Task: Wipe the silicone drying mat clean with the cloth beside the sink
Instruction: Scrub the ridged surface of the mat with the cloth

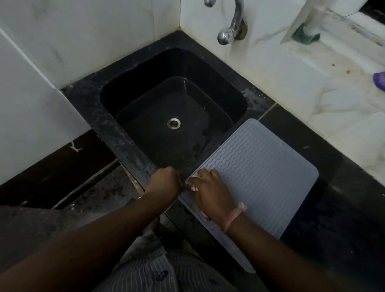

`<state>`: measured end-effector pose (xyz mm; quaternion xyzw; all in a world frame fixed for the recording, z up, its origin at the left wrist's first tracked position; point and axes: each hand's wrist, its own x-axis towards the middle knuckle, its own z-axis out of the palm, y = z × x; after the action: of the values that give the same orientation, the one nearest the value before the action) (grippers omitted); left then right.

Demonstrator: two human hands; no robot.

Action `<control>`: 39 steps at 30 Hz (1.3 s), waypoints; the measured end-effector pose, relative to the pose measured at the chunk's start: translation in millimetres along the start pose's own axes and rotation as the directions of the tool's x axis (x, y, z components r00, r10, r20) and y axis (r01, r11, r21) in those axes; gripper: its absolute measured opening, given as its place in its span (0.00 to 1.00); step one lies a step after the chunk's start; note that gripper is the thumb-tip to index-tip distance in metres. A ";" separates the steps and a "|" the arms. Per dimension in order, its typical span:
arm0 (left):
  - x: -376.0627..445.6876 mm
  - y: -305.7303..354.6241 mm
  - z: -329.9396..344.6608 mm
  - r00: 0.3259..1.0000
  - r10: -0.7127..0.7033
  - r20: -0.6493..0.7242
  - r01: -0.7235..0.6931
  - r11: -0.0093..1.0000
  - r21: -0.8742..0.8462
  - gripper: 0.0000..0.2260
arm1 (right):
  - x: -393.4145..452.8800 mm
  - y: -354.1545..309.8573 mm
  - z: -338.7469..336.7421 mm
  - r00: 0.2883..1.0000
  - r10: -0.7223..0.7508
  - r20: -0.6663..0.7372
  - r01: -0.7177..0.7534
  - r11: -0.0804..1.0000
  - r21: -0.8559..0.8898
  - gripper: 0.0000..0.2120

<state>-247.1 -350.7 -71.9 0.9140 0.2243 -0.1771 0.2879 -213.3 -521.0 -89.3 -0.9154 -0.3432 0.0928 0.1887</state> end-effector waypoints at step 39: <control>2.9 29.7 2.3 0.984 0.150 0.095 -0.172 0.937 0.305 0.10 | 6.0 8.1 -15.4 0.999 0.038 0.004 -0.038 0.999 -0.018 0.11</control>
<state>-229.9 -373.1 -61.7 0.9565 0.1075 -0.2181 0.1609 -199.3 -526.9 -78.9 -0.9233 -0.3268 0.0955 0.1779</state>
